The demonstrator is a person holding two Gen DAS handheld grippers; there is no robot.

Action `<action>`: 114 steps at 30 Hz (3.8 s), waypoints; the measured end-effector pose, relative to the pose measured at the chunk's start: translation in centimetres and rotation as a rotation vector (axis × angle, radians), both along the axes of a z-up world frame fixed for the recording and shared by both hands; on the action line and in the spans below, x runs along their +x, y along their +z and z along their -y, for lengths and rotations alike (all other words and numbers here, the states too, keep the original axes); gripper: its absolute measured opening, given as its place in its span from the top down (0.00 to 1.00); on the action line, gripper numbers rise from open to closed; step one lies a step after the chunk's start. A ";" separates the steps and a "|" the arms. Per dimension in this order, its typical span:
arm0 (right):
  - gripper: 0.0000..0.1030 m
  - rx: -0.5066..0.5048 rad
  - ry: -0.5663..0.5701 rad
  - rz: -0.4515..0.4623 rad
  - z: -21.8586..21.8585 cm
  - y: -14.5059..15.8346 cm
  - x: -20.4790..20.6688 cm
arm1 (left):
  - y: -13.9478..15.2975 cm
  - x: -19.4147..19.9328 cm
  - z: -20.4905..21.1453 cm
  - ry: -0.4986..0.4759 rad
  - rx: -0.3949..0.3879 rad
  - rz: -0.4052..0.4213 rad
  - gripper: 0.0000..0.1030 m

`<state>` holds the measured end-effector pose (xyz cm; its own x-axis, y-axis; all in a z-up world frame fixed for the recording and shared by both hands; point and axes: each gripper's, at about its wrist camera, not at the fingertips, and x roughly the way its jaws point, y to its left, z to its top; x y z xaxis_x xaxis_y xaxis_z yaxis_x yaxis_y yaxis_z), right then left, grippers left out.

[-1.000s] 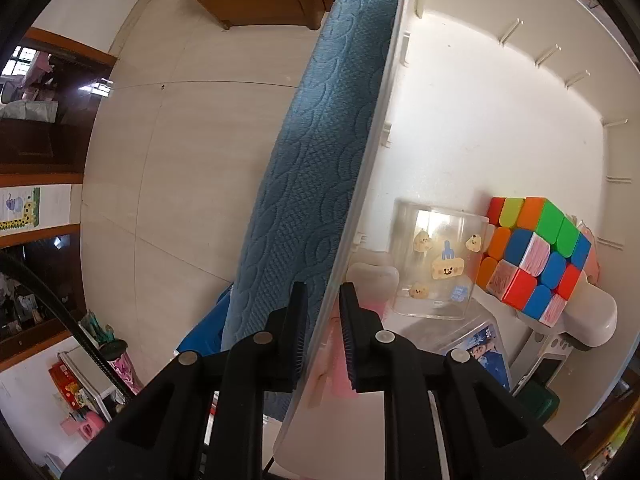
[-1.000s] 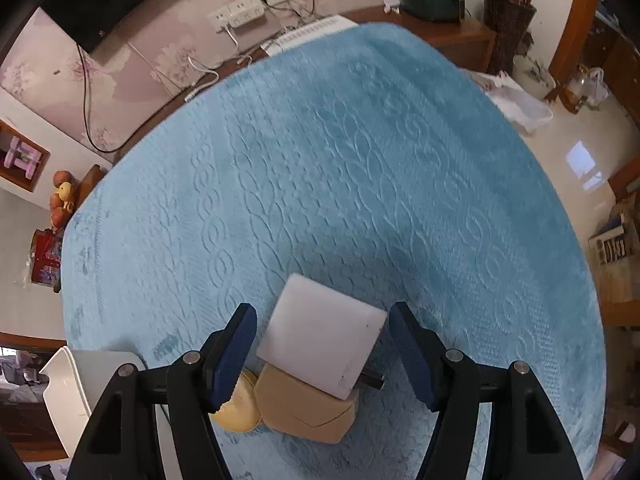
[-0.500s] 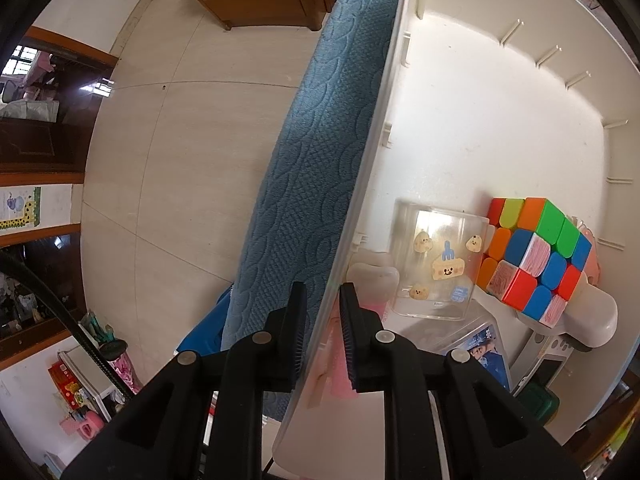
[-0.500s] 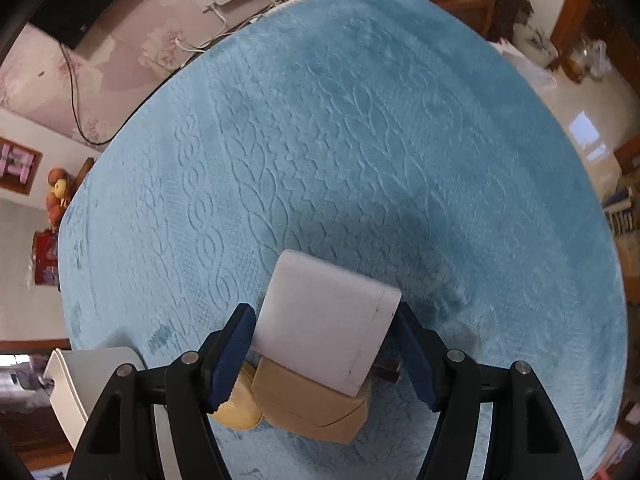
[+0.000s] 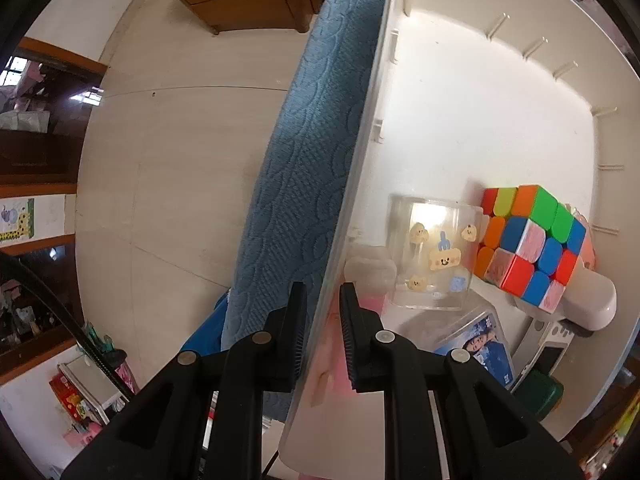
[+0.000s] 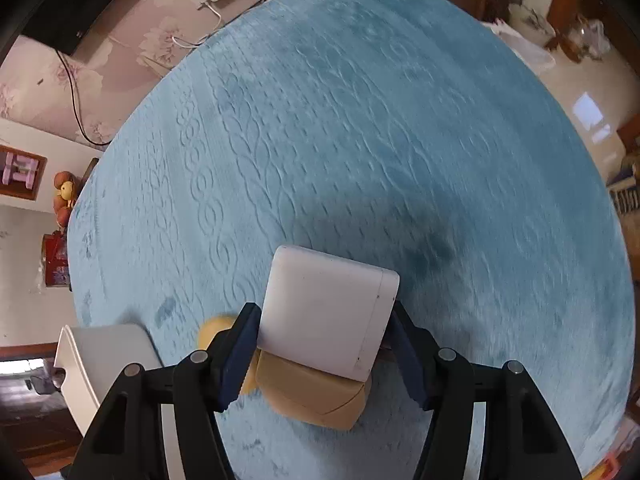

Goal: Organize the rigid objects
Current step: 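Grasp the white box with the right gripper, then carry the white box into the tray and open the right gripper, then move the right gripper to the beige box and grasp it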

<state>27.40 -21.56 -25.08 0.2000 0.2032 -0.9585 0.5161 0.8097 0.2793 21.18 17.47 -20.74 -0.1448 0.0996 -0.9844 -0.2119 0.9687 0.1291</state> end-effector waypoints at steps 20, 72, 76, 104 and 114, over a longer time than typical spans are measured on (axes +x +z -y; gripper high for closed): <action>0.40 0.144 -0.199 -0.132 -5.0 0.2 -11.5 | 0.0 -1.3 1.1 -0.254 -0.095 0.013 0.82; 0.39 0.199 0.233 -0.045 -26.0 8.8 -14.5 | -0.3 -2.7 1.4 -0.539 -0.235 -0.018 0.82; 0.39 0.207 0.214 -0.063 -25.4 8.3 -14.6 | -0.5 -2.5 1.5 -0.533 -0.230 -0.026 0.82; 0.24 -0.159 0.701 0.394 -16.6 16.4 -14.5 | -1.1 -1.4 1.7 -0.373 -0.144 -0.044 0.82; 0.22 -0.304 0.957 0.423 -14.2 13.8 -15.2 | -1.6 -2.2 1.3 -0.248 -0.110 -0.044 0.82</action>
